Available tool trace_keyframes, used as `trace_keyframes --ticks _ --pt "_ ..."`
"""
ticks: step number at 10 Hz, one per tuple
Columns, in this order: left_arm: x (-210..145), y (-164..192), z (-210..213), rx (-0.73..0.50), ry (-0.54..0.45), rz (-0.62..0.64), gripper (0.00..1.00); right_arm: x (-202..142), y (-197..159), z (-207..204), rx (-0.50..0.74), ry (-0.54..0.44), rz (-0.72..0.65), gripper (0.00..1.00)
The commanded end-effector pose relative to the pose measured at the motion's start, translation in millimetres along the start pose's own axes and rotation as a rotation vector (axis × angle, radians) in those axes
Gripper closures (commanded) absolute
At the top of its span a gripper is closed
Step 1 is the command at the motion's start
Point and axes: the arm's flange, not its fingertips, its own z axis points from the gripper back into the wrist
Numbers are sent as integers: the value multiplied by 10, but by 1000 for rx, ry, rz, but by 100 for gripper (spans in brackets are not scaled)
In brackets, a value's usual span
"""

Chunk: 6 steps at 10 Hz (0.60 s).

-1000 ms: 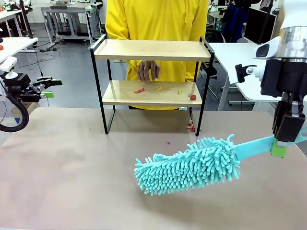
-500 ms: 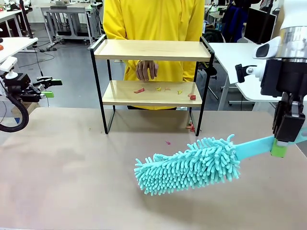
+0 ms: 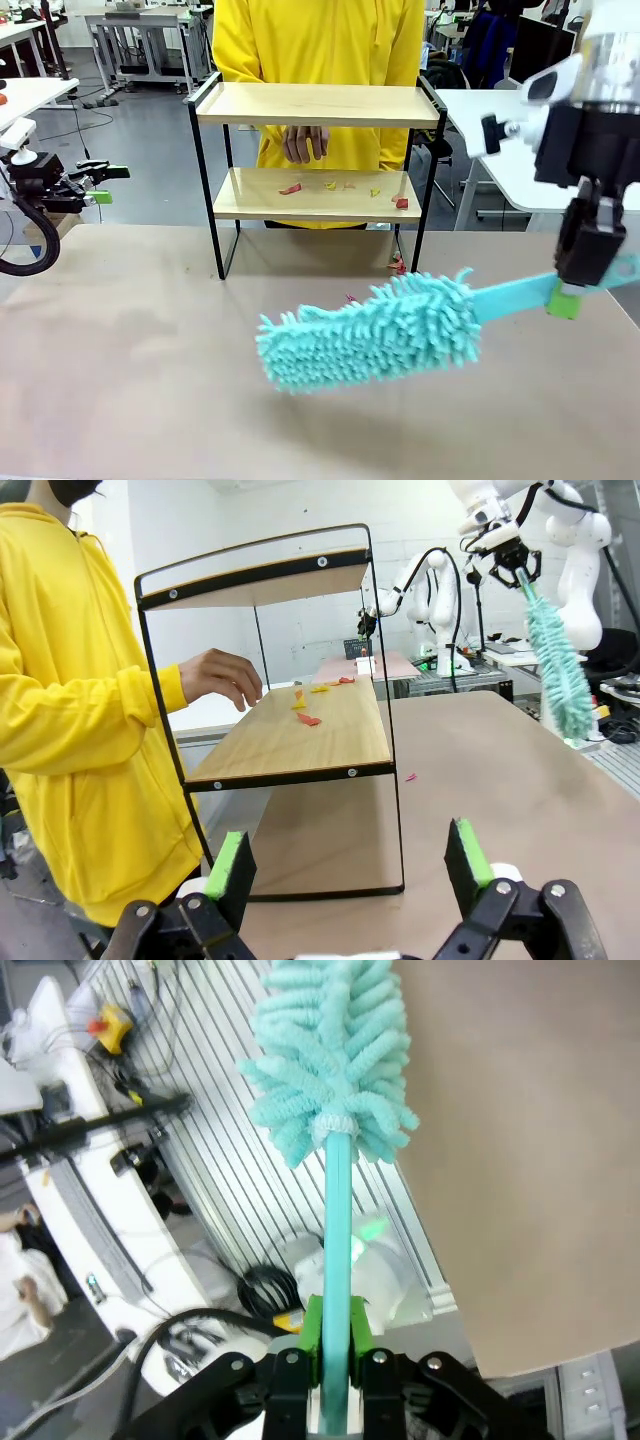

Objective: Clean the shelf.
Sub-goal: Clean the specific section of the Shelf indicated by the human with the Duster.

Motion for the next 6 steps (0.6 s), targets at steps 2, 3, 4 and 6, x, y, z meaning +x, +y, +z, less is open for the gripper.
trace_keyframes --ticks 2,3,4,6 --pt "25 -12 -7 -5 -8 -15 0 309 547 282 -15 -225 -134 87" --pt "25 -12 -7 -5 -8 -15 0 429 706 312 -58 -300 -199 87" --pt "25 -12 -7 -5 -8 -15 0 564 822 341 -41 -321 -301 87" --pt "25 -12 -7 -5 -8 -15 0 1006 973 220 -75 -404 -497 87"
